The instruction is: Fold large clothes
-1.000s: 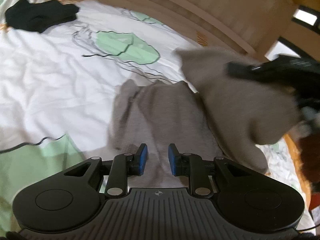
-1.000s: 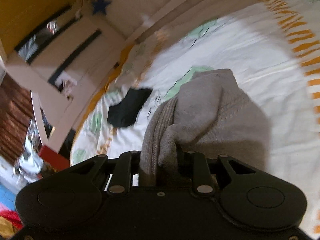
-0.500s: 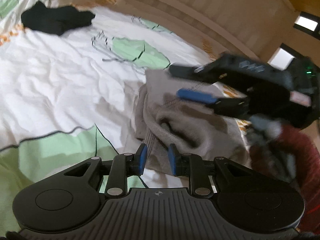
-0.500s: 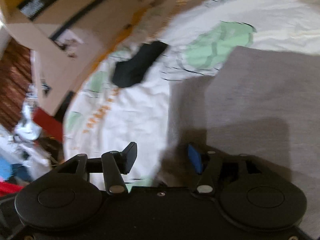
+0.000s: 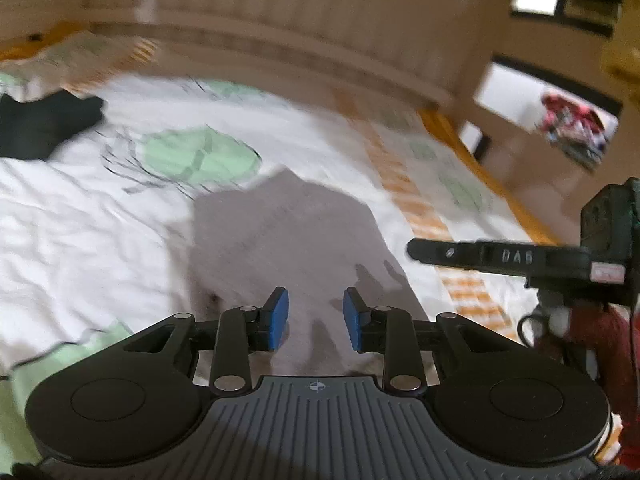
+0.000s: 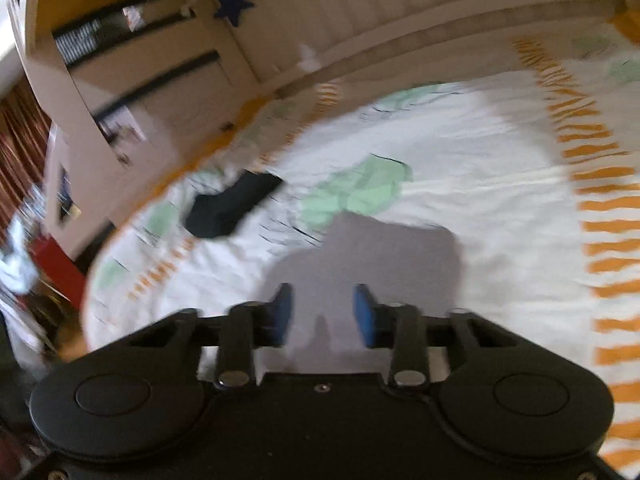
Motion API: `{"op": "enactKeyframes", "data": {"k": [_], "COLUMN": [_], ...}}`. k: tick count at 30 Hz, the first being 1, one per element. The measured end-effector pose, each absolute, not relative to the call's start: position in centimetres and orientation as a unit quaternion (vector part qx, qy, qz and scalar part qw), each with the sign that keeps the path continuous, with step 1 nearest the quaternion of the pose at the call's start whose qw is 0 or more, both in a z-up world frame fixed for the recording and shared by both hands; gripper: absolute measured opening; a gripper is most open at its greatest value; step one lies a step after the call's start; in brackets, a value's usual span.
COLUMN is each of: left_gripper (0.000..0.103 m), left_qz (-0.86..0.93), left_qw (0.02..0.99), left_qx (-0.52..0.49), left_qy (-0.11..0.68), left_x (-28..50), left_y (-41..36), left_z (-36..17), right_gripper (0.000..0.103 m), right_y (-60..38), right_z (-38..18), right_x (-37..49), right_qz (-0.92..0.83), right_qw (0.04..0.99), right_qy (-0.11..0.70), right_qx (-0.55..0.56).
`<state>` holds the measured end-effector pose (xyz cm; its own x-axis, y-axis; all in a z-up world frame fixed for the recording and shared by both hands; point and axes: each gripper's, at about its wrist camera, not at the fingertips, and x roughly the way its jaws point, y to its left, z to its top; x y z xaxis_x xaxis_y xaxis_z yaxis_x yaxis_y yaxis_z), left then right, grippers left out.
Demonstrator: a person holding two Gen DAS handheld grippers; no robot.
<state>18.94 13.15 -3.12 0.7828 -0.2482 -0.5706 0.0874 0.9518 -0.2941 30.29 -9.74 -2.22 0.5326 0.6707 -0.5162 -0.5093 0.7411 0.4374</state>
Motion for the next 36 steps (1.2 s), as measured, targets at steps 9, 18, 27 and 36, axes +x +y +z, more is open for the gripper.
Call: {"op": "enactKeyframes", "data": {"k": [9,18,27,36], "left_gripper": [0.03,0.018,0.018,0.018], "left_qz": [-0.108,-0.07,-0.069,-0.073], "left_qw": [0.922,0.909,0.907,0.904], "left_qx": [-0.088,-0.121,-0.133,-0.143], "left_qy": [0.362,0.393,0.393,0.396], "left_x": [21.4,22.6,23.3,24.1], "left_y": [11.9,16.6,16.9,17.2], "left_z": [-7.2,-9.6,-9.5,-9.3], "right_gripper": [0.033,0.036,0.038,0.039], "right_y": [-5.8,-7.4,-6.1,-3.6], "right_z": [-8.2,-4.7,-3.1,-7.8], "right_x": [25.9,25.4,33.0,38.3], "right_qz": [0.402,0.403,0.321,0.258], "right_qw": [0.805,0.838,0.897,0.898], "right_qy": [0.433,0.365,0.303,0.357], "right_qx": [0.05,0.048,0.03,-0.01]}}
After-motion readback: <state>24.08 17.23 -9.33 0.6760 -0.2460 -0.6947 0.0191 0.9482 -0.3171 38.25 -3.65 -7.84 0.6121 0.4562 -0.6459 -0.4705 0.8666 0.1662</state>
